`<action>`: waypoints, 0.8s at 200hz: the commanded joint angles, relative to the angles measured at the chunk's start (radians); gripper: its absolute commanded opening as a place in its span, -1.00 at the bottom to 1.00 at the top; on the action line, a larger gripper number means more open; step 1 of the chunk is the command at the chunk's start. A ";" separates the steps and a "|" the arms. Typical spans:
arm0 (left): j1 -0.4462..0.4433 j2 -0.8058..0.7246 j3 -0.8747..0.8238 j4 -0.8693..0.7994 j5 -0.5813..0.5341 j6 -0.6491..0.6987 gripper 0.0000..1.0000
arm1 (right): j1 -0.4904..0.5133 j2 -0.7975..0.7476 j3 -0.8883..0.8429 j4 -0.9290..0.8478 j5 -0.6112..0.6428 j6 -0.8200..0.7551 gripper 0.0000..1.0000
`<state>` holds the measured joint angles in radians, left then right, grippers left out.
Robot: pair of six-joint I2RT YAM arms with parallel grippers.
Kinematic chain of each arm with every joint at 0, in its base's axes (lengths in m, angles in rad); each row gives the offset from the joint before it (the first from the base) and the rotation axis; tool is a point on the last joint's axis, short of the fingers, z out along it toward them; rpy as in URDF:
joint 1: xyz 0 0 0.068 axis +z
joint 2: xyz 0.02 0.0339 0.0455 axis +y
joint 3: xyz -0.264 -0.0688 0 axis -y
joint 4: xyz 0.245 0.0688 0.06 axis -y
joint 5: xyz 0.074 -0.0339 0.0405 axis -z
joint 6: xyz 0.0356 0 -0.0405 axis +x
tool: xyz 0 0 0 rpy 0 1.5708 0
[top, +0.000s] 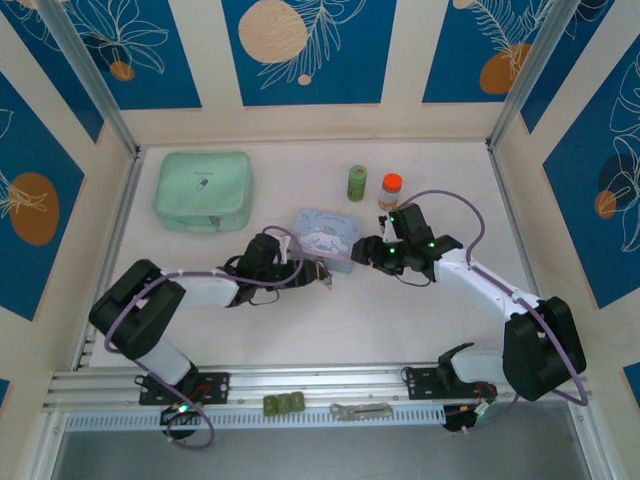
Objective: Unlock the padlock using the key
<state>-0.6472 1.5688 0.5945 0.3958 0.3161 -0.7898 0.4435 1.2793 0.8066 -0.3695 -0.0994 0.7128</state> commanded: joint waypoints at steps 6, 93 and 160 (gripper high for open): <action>0.047 -0.084 -0.026 0.012 -0.040 -0.019 0.22 | 0.044 -0.014 0.051 -0.042 0.052 -0.038 0.12; 0.033 0.065 -0.105 0.431 0.037 -0.137 0.14 | 0.187 0.071 0.054 -0.011 0.087 -0.025 0.07; -0.090 0.226 -0.147 0.691 -0.161 -0.249 0.07 | 0.174 0.008 0.009 0.009 0.116 -0.001 0.07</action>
<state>-0.7097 1.7599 0.4522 0.9657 0.2295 -0.9859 0.6262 1.3308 0.8425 -0.3710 -0.0021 0.6903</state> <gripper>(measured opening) 0.537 0.536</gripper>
